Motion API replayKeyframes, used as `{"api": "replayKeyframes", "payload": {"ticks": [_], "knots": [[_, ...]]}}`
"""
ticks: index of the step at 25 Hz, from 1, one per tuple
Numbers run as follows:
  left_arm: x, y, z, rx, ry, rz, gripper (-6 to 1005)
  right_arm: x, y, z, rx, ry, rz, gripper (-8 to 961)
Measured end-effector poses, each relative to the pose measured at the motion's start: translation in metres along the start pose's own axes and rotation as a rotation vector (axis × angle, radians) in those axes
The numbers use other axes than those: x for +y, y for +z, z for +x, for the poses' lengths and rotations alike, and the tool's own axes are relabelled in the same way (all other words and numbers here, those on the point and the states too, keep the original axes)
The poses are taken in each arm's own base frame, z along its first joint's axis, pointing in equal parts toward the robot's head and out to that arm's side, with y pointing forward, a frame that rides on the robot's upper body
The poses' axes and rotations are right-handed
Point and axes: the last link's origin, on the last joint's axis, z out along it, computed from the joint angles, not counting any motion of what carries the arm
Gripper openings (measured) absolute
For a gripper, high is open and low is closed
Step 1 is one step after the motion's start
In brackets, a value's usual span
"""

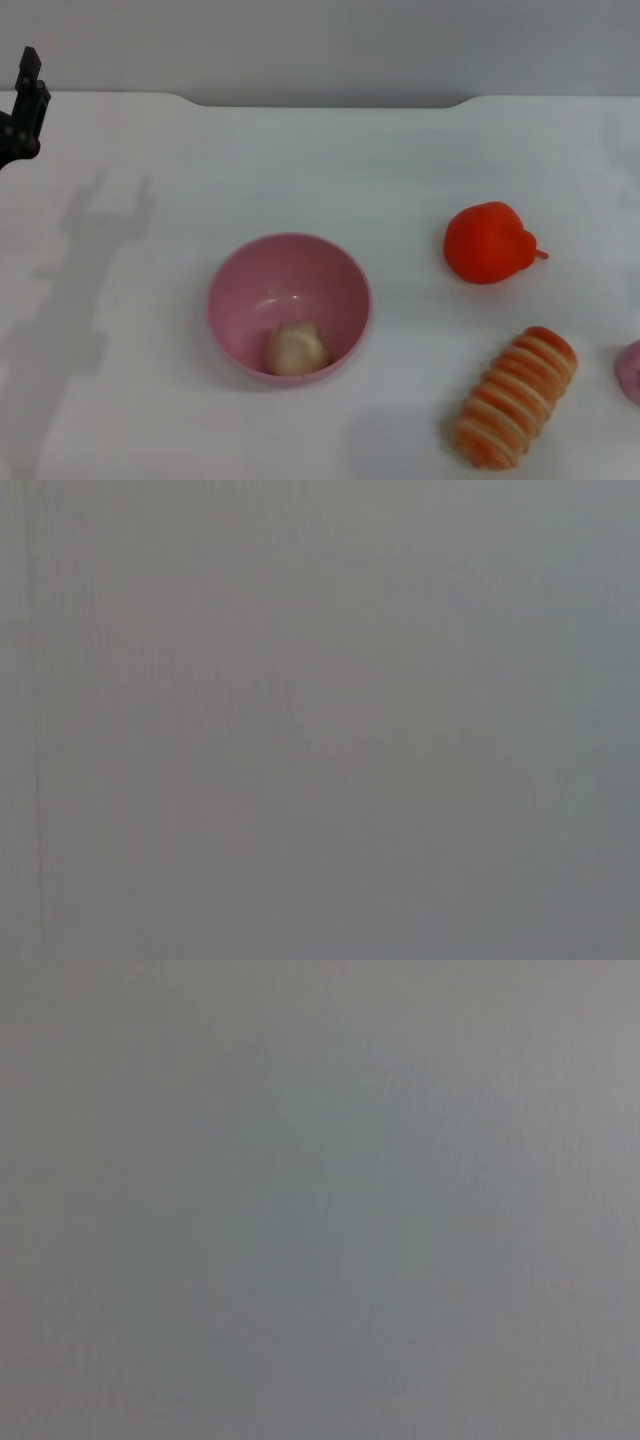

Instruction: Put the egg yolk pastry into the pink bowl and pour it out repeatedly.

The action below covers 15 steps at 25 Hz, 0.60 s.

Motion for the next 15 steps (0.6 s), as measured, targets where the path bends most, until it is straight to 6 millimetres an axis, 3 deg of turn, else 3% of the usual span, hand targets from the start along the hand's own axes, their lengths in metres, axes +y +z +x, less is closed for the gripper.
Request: {"api": "replayKeyframes", "payload": {"ticks": [7, 15], "knots": [[0.000, -0.008, 0.005, 0.019, -0.015, 0.014, 607, -0.009, 0.003, -0.003, -0.021, -0.013, 0.053, 485], [0.004, 0.003, 0.007, 0.034, -0.028, 0.006, 606, -0.013, 0.001, -0.002, -0.012, 0.002, 0.085, 485]]}}
